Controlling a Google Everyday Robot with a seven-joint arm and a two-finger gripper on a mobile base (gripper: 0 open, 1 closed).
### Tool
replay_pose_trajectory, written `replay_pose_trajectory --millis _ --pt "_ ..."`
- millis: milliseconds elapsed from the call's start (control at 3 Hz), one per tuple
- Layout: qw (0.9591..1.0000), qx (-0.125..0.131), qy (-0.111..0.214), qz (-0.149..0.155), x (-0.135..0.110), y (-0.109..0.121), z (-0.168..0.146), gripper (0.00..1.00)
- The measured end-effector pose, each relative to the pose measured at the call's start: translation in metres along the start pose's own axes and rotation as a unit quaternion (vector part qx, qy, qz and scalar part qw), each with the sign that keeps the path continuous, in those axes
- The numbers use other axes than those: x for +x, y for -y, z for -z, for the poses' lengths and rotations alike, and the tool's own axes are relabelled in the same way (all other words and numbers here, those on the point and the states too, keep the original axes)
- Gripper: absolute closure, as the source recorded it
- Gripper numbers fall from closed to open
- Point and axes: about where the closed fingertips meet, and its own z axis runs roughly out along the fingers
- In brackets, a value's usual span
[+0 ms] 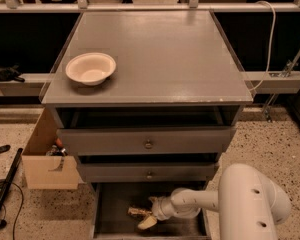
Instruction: Pick orange can from bottom drawer and place on counter
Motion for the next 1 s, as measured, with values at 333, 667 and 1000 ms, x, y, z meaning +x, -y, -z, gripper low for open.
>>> replay_pose_trajectory --millis 333,667,1000 --pt "1.0 0.0 0.0 0.0 0.0 -0.0001 0.0 0.5" --pt "1.0 0.0 0.0 0.0 0.0 -0.0001 -0.0001 0.73" --pt "1.0 0.0 0.0 0.0 0.0001 -0.0003 -0.0001 1.0"
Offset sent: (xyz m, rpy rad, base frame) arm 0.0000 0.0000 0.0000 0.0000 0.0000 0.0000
